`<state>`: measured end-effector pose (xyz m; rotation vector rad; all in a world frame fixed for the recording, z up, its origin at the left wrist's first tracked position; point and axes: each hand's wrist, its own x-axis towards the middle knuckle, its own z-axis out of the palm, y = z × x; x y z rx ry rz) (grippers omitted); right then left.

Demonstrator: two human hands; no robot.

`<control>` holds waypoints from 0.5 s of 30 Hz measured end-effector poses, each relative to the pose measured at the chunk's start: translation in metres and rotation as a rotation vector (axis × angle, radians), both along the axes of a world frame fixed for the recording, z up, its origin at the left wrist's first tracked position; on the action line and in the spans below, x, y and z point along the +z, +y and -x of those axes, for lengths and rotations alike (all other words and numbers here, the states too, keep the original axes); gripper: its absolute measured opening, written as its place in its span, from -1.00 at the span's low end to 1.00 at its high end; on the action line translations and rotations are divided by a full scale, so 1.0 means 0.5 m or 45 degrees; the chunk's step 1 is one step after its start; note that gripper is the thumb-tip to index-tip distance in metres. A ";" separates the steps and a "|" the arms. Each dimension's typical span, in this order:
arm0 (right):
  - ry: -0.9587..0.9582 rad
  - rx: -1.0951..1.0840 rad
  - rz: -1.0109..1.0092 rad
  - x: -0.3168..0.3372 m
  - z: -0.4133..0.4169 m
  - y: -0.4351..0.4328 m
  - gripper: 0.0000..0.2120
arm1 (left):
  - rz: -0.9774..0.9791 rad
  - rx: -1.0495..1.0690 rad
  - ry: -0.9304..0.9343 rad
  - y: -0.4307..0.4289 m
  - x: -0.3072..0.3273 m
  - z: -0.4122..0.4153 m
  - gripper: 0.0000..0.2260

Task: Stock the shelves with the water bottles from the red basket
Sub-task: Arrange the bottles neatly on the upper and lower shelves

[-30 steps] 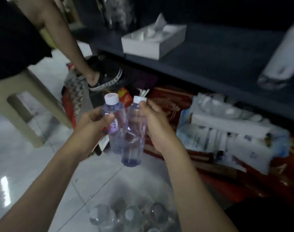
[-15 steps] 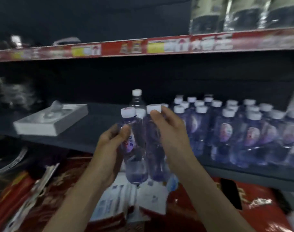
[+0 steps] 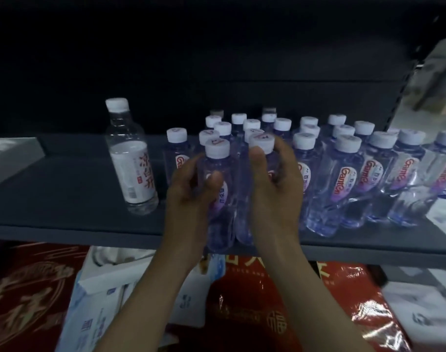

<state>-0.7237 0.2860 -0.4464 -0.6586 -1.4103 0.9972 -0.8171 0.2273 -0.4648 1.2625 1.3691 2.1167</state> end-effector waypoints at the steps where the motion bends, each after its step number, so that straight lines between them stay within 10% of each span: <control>1: -0.001 -0.002 -0.022 -0.005 0.005 0.001 -0.64 | -0.001 0.012 0.027 0.003 -0.009 0.004 -0.54; 15: -0.274 0.152 -0.120 -0.062 -0.003 -0.008 -0.39 | -0.071 0.155 0.275 0.010 -0.079 -0.022 -0.55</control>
